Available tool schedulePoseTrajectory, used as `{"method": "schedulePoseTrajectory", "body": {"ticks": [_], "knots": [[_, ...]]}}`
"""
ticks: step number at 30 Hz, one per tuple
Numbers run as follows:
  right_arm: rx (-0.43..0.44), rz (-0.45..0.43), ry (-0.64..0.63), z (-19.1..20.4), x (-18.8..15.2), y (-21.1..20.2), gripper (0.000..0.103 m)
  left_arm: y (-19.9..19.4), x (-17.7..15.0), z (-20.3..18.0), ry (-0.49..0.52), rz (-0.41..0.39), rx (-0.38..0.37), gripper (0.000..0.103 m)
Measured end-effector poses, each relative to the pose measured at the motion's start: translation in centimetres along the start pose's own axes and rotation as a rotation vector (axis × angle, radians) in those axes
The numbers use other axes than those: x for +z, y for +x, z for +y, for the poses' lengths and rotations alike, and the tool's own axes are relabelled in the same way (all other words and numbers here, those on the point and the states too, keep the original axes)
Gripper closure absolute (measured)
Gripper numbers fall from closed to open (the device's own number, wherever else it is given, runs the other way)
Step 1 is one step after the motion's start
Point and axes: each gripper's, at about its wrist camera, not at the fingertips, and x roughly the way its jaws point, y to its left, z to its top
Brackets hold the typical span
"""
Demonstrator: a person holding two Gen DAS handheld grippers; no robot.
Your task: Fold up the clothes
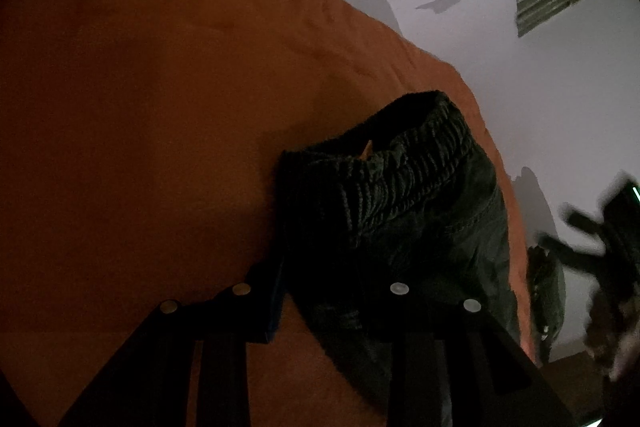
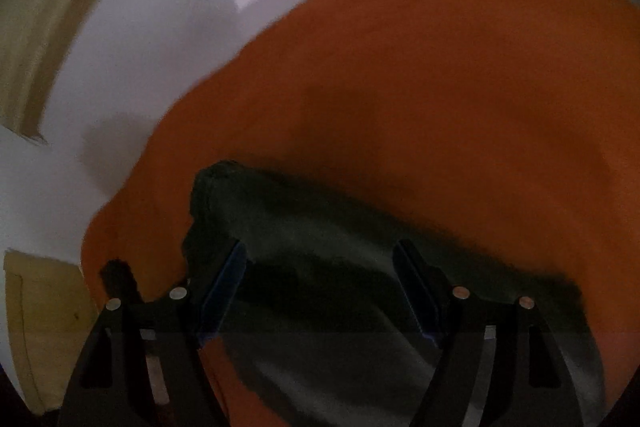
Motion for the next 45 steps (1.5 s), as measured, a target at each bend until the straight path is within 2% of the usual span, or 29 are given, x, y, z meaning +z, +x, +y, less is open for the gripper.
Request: {"method": "schedulePoseTrajectory", "body": {"ticks": [3, 6, 7, 8, 9, 11, 12, 15, 20, 23, 24, 25, 26, 27, 28, 33, 35, 36, 38, 40, 43, 45], "knots": [[-0.049, 0.121, -0.007, 1.4, 4.5, 7.4, 0.028, 0.4, 0.2, -0.5, -0.009, -0.003, 0.018, 0.069], [-0.028, 0.225, 0.124, 0.3, 4.4, 11.4, 0.028, 0.9, 0.3, -1.1, -0.056, 0.003, 0.053, 0.068], [-0.02, 0.259, 0.167, -0.1, 4.4, 12.8, 0.044, 1.0, 0.4, -1.3, -0.083, 0.004, 0.07, 0.067], [-0.005, 0.251, 0.15, 0.4, 4.3, 13.1, 0.057, 1.1, 0.5, -1.6, -0.106, 0.004, 0.088, 0.067], [-0.003, 0.239, 0.11, 1.3, 4.3, 13.1, 0.085, 1.4, 0.7, -2.0, -0.115, 0.003, 0.109, 0.066], [-0.033, 0.216, 0.044, 2.8, 4.4, 13.0, 0.089, 1.8, 0.9, -2.8, -0.119, -0.001, 0.15, 0.065], [-0.066, 0.207, 0.019, 3.4, 4.5, 12.9, 0.097, 1.9, 0.8, -3.0, -0.125, -0.009, 0.159, 0.064], [-0.125, 0.17, 0.001, 4.2, 4.8, 12.8, 0.102, 2.0, 0.6, -3.3, -0.137, -0.029, 0.178, 0.064], [-0.137, 0.147, 0.054, 4.4, 5.5, 13.3, 0.102, 2.1, 0.8, -3.3, -0.16, -0.024, 0.174, 0.063], [-0.128, 0.15, 0.059, 5.1, 5.7, 13.3, 0.097, 1.8, 0.8, -3.2, -0.164, -0.013, 0.167, 0.063], [-0.125, 0.151, 0.06, 5.4, 5.8, 13.3, 0.089, 1.8, 0.8, -3.1, -0.165, -0.01, 0.164, 0.063], [-0.122, 0.151, 0.062, 5.6, 5.8, 13.2, 0.071, 1.8, 0.9, -3.1, -0.167, -0.008, 0.162, 0.063], [-0.119, 0.152, 0.063, 5.9, 5.9, 13.2, 0.06, 1.8, 0.9, -3.1, -0.168, -0.005, 0.159, 0.063], [-0.114, 0.156, 0.03, 6.6, 6.0, 13.0, 0.04, 1.8, 0.9, -3.0, -0.17, -0.003, 0.157, 0.063], [-0.112, 0.175, -0.015, 7.3, 6.0, 13.0, 0.038, 2.0, 1.0, -3.1, -0.171, -0.002, 0.157, 0.063], [-0.208, 0.29, -0.325, 11.5, 5.8, 14.5, 0.04, 2.6, 1.2, -3.0, -0.189, 0.015, 0.15, 0.063], [-0.249, 0.339, -0.413, 12.9, 5.5, 16.1, 0.061, 2.9, 1.6, -2.9, -0.205, 0.031, 0.141, 0.062], [-0.272, 0.368, -0.453, 13.6, 5.2, 17.1, 0.079, 3.1, 1.7, -2.9, -0.213, 0.037, 0.138, 0.061], [-0.336, 0.392, -0.528, 15.0, 4.6, 18.7, 0.086, 3.3, 1.9, -3.1, -0.215, 0.039, 0.138, 0.06], [-0.428, 0.37, -0.565, 16.3, 4.4, 19.9, 0.092, 3.6, 2.0, -3.3, -0.211, 0.034, 0.139, 0.059], [-0.471, 0.308, -0.477, 16.7, 5.6, 19.7, 0.093, 3.8, 1.9, -3.5, -0.204, 0.03, 0.139, 0.058], [-0.501, 0.277, -0.474, 17.3, 6.3, 19.4, 0.093, 3.8, 1.9, -3.6, -0.198, 0.036, 0.14, 0.057]]}}
